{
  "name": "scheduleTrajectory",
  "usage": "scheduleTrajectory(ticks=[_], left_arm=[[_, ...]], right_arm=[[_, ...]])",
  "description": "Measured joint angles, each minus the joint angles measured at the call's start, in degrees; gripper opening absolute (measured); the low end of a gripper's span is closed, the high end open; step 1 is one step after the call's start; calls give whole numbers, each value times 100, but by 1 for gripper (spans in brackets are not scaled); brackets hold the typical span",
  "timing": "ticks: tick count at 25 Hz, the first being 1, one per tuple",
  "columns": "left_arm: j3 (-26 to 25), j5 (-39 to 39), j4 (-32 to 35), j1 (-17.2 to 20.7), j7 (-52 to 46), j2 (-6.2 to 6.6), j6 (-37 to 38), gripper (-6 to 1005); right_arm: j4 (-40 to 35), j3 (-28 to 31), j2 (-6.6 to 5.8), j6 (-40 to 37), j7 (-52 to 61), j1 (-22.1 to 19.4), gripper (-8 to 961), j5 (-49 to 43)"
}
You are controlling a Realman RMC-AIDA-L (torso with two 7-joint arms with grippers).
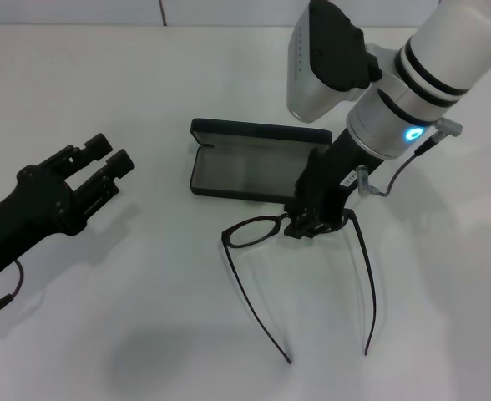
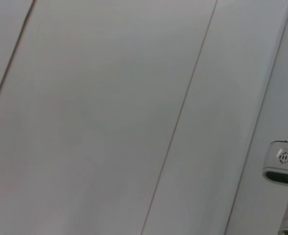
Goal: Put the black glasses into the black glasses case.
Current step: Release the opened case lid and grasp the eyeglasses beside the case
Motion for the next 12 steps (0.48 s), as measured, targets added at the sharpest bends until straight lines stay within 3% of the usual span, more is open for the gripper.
scheduleTrajectory(ticks=[2,12], left_arm=[[-21,3,0,11,1,0,0,482],[-25,12,-10,46,12,-6,0,477]], right_arm=[[-3,0,0,32,-1,0,321,2],[-39,-8,0,123,-69,-99,264,14]])
